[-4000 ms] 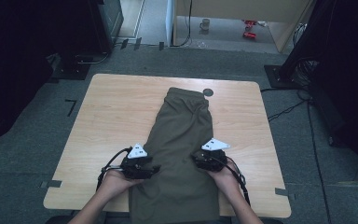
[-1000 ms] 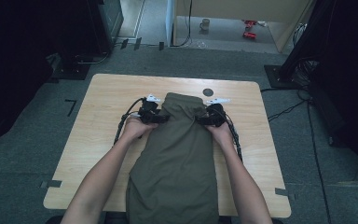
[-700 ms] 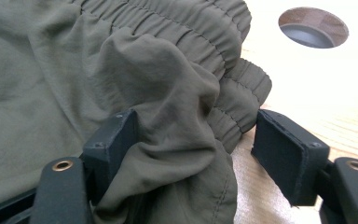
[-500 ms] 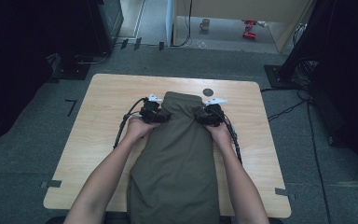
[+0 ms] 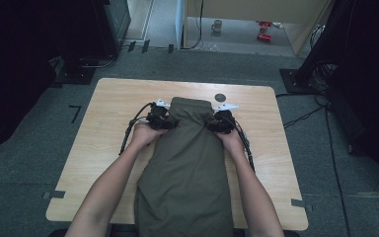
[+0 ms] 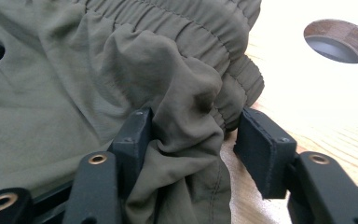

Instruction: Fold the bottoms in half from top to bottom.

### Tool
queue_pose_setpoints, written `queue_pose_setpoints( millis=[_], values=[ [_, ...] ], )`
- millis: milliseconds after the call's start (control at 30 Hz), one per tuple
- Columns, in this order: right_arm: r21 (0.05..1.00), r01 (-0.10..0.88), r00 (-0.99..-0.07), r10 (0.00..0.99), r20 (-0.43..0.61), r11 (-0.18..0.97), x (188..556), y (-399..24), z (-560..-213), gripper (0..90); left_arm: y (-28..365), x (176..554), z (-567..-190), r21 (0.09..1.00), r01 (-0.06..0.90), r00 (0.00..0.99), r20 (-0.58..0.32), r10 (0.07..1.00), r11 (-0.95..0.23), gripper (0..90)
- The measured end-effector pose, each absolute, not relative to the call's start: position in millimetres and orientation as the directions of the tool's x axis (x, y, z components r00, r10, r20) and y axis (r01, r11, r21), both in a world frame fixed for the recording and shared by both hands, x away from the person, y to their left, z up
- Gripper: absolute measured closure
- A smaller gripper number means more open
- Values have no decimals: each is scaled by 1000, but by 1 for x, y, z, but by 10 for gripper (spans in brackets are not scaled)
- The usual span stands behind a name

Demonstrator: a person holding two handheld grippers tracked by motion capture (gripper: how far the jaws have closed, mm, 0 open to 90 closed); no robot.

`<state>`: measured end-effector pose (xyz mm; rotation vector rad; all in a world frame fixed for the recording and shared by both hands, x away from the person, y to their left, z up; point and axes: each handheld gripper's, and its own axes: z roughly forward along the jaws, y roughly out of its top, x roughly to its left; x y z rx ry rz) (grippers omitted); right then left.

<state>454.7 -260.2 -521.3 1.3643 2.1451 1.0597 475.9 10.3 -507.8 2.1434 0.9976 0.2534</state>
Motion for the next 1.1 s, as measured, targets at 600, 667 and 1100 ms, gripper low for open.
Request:
queue_pose_setpoints(
  millis=[600, 667, 1100],
  values=[
    [747, 633, -428, 896, 117, 204, 450, -255, -518, 776, 19, 471, -509, 681, 622, 675, -218, 705, -386, 881],
    [738, 642, -424, 897, 120, 205, 452, -255, -516, 782, 20, 471, -507, 681, 623, 675, -220, 704, -385, 884],
    [720, 674, -406, 897, 176, 164, 465, -256, -487, 802, 27, 482, -479, 704, 622, 662, -240, 710, -342, 891]
  ],
)
